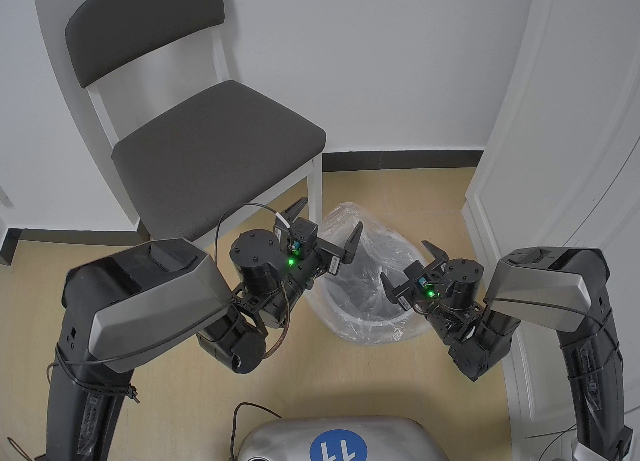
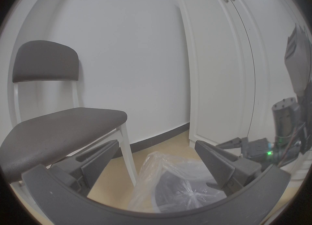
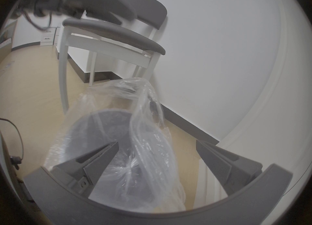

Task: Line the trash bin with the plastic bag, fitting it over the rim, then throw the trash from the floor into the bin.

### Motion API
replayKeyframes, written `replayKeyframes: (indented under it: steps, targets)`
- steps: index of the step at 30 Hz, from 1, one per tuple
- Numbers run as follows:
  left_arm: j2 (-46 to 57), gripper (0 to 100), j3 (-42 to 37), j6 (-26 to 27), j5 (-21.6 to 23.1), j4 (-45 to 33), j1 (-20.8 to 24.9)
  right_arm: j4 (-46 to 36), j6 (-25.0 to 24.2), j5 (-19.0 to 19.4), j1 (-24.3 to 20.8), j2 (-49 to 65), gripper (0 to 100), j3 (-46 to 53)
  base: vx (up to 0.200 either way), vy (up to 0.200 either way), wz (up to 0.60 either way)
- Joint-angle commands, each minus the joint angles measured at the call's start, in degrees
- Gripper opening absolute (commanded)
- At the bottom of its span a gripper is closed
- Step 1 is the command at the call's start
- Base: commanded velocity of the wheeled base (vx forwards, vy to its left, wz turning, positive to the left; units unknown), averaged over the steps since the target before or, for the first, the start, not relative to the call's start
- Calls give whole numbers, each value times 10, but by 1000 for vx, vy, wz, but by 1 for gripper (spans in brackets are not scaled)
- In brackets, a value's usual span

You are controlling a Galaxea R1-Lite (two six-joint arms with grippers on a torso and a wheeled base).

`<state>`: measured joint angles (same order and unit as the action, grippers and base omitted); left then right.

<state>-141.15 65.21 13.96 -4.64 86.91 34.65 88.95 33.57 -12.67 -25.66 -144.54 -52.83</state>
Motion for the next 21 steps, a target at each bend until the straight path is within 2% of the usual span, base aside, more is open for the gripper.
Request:
replayKeyframes:
  steps: [1,15,16,21]
  targets:
    - [38,100,-57,-3,-24,12,18,-4,8,-10,20,-41,100,-48,0,0,0]
    - [62,100,-123,-24,-27,14,24,-19,4,-10,23,-54,100,-69,0,0,0]
    - [63,100,-128,-31,-27,15,25,-19,4,-10,24,-54,0,-71,0,0,0]
    - [63,100,-135,-51,-28,15,28,-19,2,-10,32,-52,0,-88,0,0,0]
